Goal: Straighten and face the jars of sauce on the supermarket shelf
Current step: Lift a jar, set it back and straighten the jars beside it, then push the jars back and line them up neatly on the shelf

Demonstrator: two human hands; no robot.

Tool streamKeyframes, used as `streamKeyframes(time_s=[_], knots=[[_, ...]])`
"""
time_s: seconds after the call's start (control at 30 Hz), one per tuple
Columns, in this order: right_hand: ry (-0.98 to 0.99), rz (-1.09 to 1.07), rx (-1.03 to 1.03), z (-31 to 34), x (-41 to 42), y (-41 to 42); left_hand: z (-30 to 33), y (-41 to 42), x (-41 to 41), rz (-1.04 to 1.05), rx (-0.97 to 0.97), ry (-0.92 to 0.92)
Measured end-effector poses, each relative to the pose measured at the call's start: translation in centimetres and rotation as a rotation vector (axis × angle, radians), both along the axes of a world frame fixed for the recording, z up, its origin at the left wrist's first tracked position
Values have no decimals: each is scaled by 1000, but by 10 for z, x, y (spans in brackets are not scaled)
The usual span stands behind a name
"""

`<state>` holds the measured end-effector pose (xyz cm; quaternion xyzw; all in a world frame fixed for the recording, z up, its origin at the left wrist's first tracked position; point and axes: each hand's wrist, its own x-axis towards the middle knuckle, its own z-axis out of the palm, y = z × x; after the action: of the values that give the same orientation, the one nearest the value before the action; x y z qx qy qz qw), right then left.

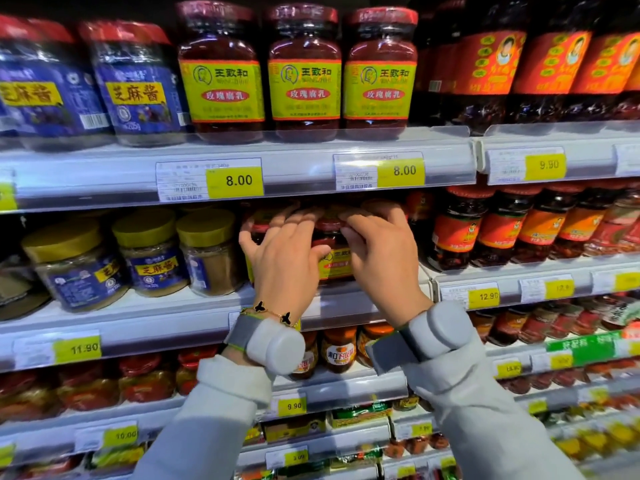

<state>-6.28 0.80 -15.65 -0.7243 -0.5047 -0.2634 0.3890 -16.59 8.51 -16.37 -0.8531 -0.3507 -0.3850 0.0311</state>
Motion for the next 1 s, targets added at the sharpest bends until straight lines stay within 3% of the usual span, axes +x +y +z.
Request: streamKeyframes(time_s=[0.3, 0.67, 1.0], knots=[[-32, -25, 128, -3, -13, 5, 0, 8, -10, -72, 4, -62], [-34, -94, -43, -9, -15, 16, -10, 19, -15, -110, 115, 96], [26, -12, -85, -39, -29, 10, -47, -12, -23, -18, -144, -307]])
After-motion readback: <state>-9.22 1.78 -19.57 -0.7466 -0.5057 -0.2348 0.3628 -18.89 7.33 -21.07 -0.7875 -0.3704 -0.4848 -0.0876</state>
